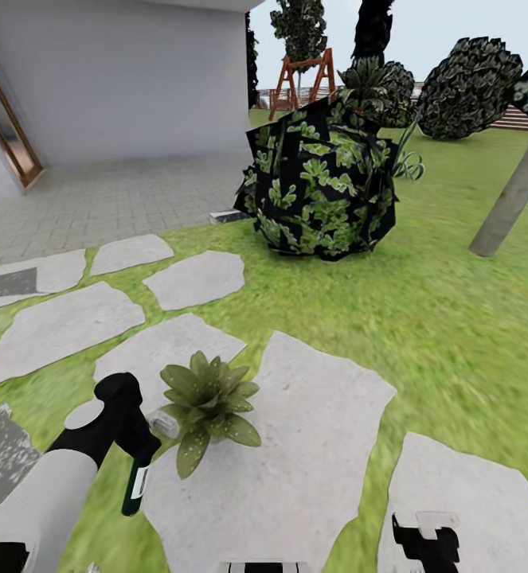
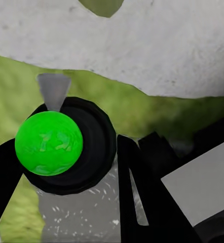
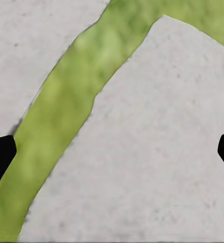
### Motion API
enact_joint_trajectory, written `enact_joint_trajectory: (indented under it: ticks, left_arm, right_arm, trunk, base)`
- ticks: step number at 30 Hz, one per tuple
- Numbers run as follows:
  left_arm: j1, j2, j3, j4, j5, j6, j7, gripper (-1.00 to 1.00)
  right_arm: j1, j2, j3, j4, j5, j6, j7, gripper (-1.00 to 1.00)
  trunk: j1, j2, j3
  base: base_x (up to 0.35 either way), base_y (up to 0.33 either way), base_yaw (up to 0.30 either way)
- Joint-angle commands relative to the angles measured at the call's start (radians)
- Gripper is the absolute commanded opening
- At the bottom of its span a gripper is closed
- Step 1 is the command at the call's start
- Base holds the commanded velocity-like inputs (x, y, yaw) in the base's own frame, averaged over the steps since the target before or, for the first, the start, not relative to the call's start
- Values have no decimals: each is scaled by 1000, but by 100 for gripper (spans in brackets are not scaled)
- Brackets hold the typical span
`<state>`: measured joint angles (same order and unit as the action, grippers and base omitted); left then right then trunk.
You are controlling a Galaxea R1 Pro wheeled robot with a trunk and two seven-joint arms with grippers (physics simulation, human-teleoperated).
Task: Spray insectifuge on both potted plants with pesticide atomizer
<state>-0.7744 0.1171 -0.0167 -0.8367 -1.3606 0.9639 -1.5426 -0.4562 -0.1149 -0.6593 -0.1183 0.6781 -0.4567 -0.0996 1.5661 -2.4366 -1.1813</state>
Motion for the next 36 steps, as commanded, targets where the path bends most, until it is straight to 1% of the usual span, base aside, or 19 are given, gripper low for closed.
enact_joint_trajectory:
  ticks: [1,9,15,23,27,31,32,35,36]
  left_arm:
    - [0,1,-2,-1,-8,10,-10,-100]
    - [0,1,-2,1,-8,10,-10,-100]
    - [0,1,-2,4,-8,10,-10,-100]
    - [0,-1,0,10,-7,10,-10,-100]
    - [0,-1,-2,10,-7,9,-10,-100]
    - [-3,-1,-9,9,-6,6,-16,-100]
    - [-8,2,-13,9,-8,2,-28,-100]
    - [-13,7,-20,7,-24,-5,-28,-100]
    - [-15,6,-27,5,-41,-9,-28,-100]
  right_arm:
    - [-1,0,-5,2,11,-4,-6,100]
    - [-1,1,-5,3,11,-4,-5,100]
    - [-1,1,-5,3,11,-4,-5,100]
    - [-1,1,-5,3,11,-4,-5,100]
    - [-1,0,-5,3,11,-4,-5,100]
    - [-1,-2,-5,2,11,-4,-5,100]
    - [-1,-2,-5,2,11,-4,-5,100]
    - [-1,-2,-6,2,11,-4,-5,100]
    - [-1,-2,-6,2,11,-4,-5,100]
  trunk:
    - [-1,0,-1]
    - [-1,0,-1]
    - [-1,0,-1]
    - [-1,0,-1]
    - [-1,0,-1]
    - [-1,0,-1]
    - [-1,0,-1]
    - [-1,0,-1]
    - [-1,0,-1]
  base:
    - [-205,248,-58]
    - [-192,259,-16]
    - [-148,262,-212]
    - [173,240,-241]
    - [234,-6,-36]
    - [44,-17,-2]
    - [7,-3,0]
    - [3,-1,0]
    - [0,0,0]
